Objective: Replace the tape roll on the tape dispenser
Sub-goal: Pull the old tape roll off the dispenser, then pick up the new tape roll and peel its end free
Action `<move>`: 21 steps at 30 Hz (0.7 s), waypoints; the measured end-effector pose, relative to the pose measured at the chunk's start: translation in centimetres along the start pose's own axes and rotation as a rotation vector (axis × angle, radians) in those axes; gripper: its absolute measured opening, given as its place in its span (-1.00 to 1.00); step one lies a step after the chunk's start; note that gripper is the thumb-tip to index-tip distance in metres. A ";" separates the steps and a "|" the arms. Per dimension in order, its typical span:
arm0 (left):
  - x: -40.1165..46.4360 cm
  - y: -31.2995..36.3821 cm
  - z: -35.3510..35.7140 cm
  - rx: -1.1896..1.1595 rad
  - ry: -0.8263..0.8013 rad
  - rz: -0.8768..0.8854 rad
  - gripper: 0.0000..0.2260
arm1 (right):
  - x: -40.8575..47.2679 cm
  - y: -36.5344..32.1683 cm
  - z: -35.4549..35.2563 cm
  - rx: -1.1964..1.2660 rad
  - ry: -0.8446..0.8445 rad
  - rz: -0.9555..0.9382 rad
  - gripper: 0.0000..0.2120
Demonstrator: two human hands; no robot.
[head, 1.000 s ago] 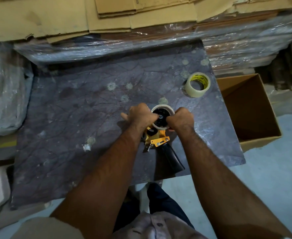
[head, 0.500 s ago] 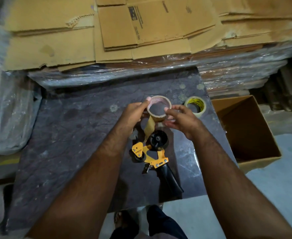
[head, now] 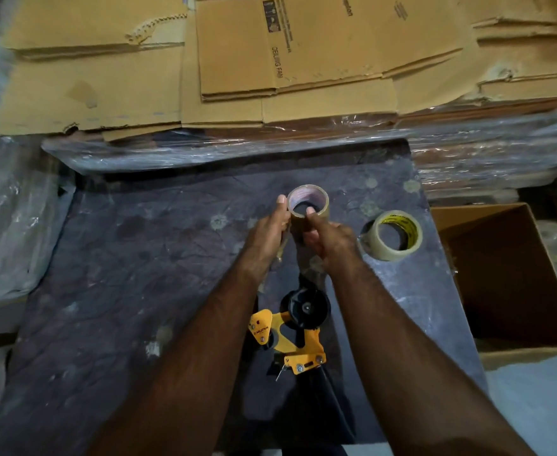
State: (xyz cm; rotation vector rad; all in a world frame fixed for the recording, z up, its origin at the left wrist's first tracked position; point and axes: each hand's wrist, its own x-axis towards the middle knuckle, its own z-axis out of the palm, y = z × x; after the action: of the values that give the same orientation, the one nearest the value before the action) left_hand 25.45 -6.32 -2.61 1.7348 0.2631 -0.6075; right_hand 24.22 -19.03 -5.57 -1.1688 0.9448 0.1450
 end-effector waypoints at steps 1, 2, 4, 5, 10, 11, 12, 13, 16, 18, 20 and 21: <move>0.7 -0.3 0.1 -0.013 -0.031 0.010 -0.35 | 0.6 0.1 0.2 -0.050 0.012 0.006 -0.64; 1.5 -0.5 0.2 -0.053 -0.070 0.006 -0.39 | 1.1 0.3 0.4 -0.088 0.019 0.018 -0.59; 2.9 -0.7 0.7 -0.109 -0.086 -0.008 -0.37 | 1.8 0.7 0.8 -0.093 0.024 0.033 -0.52; 3.5 -0.7 1.0 -0.117 -0.083 -0.010 -0.34 | 1.9 0.8 1.0 -0.104 0.027 0.026 -0.51; 4.5 0.0 1.1 -0.138 -0.070 -0.017 -0.31 | 2.0 -1.0 0.8 -0.383 -0.002 -0.042 -0.49; 4.5 0.2 1.0 -0.136 -0.067 -0.019 -0.29 | 1.9 -1.6 0.5 -0.455 -0.009 -0.065 -0.48; 4.4 0.4 0.9 -0.118 -0.058 -0.021 -0.30 | 1.7 -2.1 0.1 -0.576 -0.003 -0.122 -0.47; 4.2 0.6 0.9 -0.097 -0.039 -0.009 -0.37 | 1.5 -2.6 -0.6 -0.707 0.022 -0.209 -0.46; 3.8 0.6 1.0 0.082 0.060 0.124 -0.65 | 0.8 -3.5 -3.9 -0.883 0.172 -0.498 -0.68; 3.4 0.0 1.4 0.322 0.147 0.249 -0.61 | 0.3 -3.6 -7.0 -0.926 0.311 -0.628 -0.83; 2.8 -0.7 2.4 0.432 0.156 0.307 -0.60 | -0.1 -3.3 -9.8 -1.086 0.385 -0.643 -0.70; 2.5 -1.1 2.8 0.441 0.130 0.315 -0.58 | -0.2 -2.9 -10.7 -1.210 0.394 -0.581 -0.64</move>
State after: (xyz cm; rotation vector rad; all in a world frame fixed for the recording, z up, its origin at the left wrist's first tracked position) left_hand 26.32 -9.11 -5.27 2.1888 -0.0640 -0.3346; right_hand 19.71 -29.10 -4.11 -2.6198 0.7864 -0.0044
